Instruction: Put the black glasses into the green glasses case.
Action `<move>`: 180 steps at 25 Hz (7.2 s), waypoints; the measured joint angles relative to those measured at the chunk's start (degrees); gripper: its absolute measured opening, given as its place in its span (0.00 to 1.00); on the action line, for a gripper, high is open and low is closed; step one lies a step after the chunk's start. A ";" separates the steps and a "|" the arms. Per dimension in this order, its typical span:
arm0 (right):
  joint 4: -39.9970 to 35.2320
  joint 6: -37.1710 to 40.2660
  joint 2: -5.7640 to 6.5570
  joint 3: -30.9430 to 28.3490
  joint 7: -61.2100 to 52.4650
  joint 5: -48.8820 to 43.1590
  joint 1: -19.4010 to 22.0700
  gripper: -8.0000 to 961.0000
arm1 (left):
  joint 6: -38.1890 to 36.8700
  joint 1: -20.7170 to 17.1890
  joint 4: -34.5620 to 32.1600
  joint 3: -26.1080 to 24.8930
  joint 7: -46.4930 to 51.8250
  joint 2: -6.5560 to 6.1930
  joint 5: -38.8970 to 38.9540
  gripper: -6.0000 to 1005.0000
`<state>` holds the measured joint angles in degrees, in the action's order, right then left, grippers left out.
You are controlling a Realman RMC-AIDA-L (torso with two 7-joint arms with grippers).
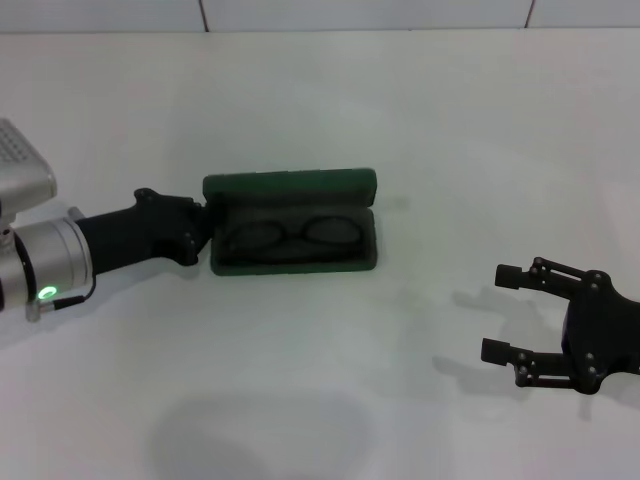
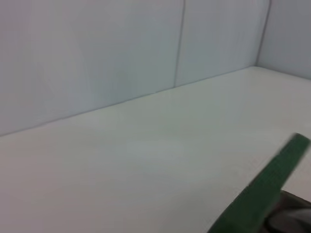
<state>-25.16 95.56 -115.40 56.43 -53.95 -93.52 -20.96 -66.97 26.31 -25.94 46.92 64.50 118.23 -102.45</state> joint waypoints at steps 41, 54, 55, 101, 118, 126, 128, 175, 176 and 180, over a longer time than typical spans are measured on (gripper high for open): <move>1.46 -9.85 -0.33 -0.39 -0.18 0.69 -0.92 0.88 | -5.20 -1.00 -19.41 8.78 32.65 1.81 7.62 0.02; 1.52 -10.39 -0.44 -0.24 1.04 0.90 -1.13 0.88 | 21.20 -0.60 -30.15 33.14 43.47 1.92 7.64 0.02; 1.52 -10.37 -0.44 -0.19 1.04 0.90 -1.14 0.88 | 23.00 -0.67 -30.03 34.45 43.62 1.97 8.32 0.02; 2.05 -9.95 -0.52 0.00 1.04 0.88 -1.53 0.88 | 38.63 -4.13 -22.87 48.87 28.85 1.82 25.60 0.02; 2.13 -9.62 -0.52 0.00 0.91 0.89 -1.60 0.88 | 33.08 -6.88 -19.47 48.00 12.61 1.75 37.54 0.02; 2.23 -9.60 -0.52 0.00 0.81 0.89 -1.63 0.88 | 30.35 -7.51 -18.88 46.78 9.87 1.72 38.24 0.02; 2.23 -9.60 -0.52 0.00 0.76 0.89 -1.63 0.88 | 29.60 -7.73 -18.05 46.27 8.27 1.74 38.88 0.02; 2.06 -9.46 -0.21 -0.55 0.93 4.50 -2.51 0.88 | -2.49 -8.66 -14.17 33.42 8.35 -4.18 41.90 0.15; 2.01 -9.50 -0.15 -0.55 0.93 4.51 -2.63 0.88 | -2.96 -8.89 -14.13 32.41 8.19 -4.21 41.04 0.19; 0.64 -9.30 -0.05 -0.40 0.95 4.28 -2.77 0.88 | -8.93 -10.35 -14.33 25.96 6.75 -4.09 34.58 0.36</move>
<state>-24.51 86.26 -115.45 56.02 -53.00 -89.24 -23.73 -75.90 15.96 -40.27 72.88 71.25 114.14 -67.88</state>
